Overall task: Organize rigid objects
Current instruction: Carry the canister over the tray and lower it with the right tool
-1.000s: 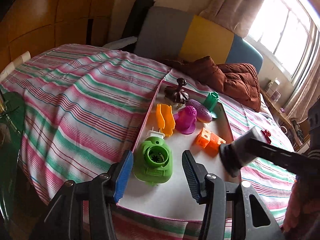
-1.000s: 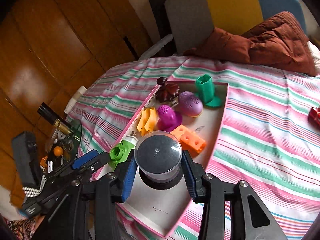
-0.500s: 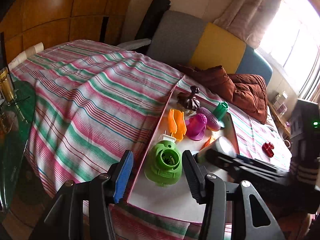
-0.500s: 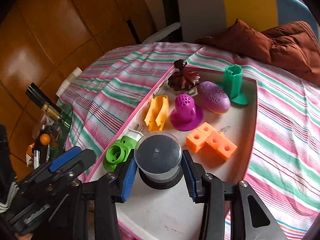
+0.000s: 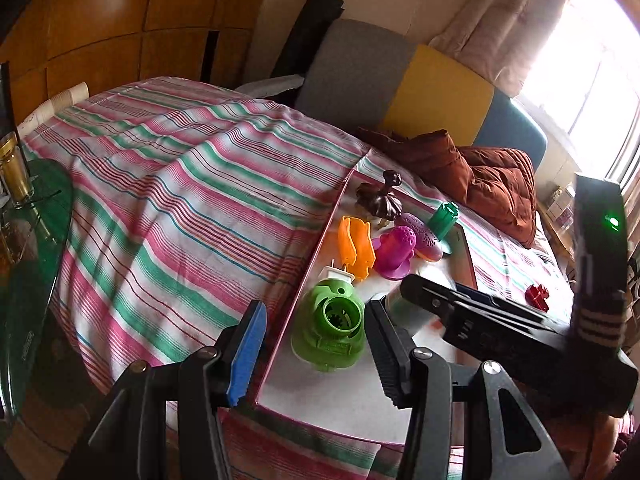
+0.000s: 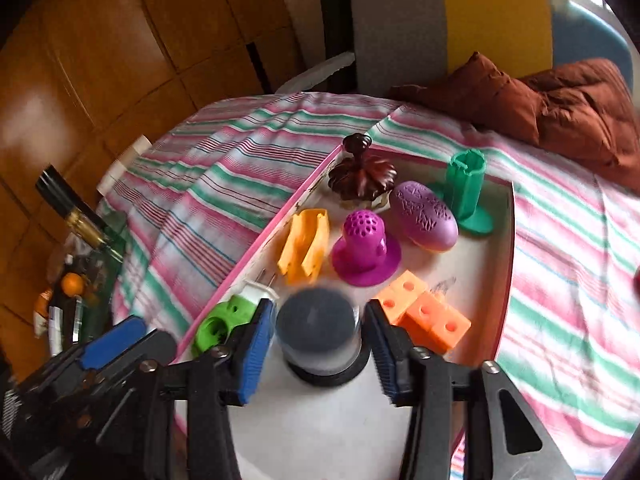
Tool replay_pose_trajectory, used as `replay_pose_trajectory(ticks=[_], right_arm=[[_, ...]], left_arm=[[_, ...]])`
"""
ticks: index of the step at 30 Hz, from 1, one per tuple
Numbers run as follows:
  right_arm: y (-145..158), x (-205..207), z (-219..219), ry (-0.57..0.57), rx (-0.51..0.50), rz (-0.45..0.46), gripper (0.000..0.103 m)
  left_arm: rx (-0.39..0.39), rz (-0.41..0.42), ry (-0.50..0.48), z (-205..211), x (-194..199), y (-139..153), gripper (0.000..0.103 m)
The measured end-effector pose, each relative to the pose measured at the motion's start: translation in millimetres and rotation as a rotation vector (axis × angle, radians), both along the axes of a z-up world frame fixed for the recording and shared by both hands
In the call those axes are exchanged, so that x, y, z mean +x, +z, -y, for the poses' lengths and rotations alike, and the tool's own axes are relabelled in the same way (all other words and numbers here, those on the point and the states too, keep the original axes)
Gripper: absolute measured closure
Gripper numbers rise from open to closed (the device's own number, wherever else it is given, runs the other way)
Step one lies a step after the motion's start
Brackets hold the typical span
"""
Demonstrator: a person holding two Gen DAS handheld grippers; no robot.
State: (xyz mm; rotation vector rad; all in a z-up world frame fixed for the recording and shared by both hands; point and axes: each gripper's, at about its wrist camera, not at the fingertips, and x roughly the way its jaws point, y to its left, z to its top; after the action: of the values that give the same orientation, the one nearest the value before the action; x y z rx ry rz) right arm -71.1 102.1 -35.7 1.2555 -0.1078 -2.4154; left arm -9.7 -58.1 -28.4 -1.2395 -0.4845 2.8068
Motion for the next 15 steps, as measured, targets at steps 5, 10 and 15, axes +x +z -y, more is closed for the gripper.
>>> replay_pose_trajectory(ticks=[5, 10, 15], right_arm=[[2, 12, -10, -0.005, -0.023, 0.006, 0.05], [4, 18, -11, 0.003, -0.029, 0.009, 0.05], [4, 22, -7, 0.005, 0.018, 0.005, 0.05]], left_arm=[[0.003, 0.013, -0.001, 0, -1, -3, 0.052], [-0.004, 0.012, -0.004, -2, 0, -3, 0.052], [-0.007, 0.013, -0.004, -2, 0, -4, 0.052]])
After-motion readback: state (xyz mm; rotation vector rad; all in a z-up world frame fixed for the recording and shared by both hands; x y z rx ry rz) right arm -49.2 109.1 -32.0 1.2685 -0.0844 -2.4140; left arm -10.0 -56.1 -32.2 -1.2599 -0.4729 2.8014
